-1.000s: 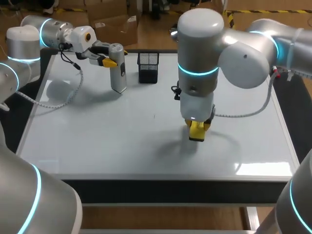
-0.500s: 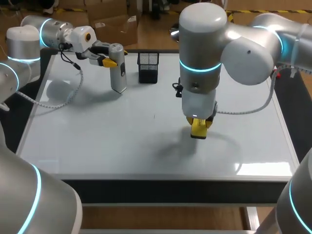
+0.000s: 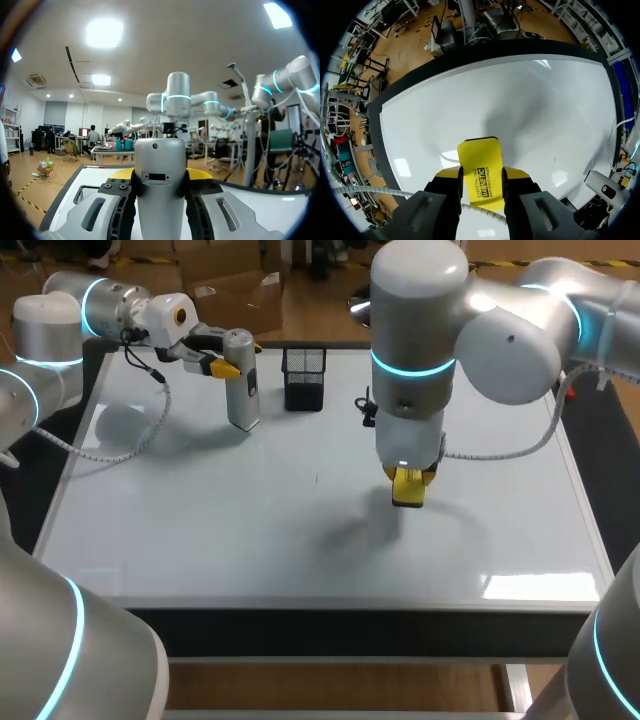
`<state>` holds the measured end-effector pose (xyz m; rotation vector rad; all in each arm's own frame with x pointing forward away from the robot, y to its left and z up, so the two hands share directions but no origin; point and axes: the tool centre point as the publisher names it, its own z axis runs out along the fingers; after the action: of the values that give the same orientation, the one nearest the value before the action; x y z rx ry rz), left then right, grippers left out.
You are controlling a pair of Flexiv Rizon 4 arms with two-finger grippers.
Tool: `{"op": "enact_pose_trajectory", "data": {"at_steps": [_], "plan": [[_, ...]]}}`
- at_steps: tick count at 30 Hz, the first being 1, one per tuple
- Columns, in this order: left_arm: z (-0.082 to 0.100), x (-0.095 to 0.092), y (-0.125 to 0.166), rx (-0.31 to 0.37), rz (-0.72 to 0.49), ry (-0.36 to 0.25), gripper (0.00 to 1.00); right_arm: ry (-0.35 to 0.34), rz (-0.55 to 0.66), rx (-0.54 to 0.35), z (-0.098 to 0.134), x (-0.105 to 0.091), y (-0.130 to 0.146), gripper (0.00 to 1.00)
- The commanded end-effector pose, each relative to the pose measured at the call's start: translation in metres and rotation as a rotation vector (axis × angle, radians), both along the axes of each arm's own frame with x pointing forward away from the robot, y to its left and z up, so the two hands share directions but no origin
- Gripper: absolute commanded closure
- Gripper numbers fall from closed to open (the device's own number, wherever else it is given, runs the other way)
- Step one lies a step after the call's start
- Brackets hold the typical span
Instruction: Pick up the inspection probe, press it on each red-marked spot on the whiteboard one by one, put down the probe, pick up the eraser, and wipe off all the red marks.
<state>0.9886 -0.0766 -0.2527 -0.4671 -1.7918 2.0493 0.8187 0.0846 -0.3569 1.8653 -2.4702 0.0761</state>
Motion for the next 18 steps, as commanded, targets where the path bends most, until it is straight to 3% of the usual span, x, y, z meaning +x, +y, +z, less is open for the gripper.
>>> {"op": "enact_pose_trajectory", "data": {"at_steps": [1,18], "plan": [[-0.002,0.008,0.002,-0.015,-0.172,-0.015,1.0,0.031,0.01,0.017,-0.008,0.034,0.0,1.0],[-0.002,0.008,0.002,-0.015,-0.172,-0.015,1.0,0.064,0.108,0.001,-0.012,0.148,0.0,1.0]]}}
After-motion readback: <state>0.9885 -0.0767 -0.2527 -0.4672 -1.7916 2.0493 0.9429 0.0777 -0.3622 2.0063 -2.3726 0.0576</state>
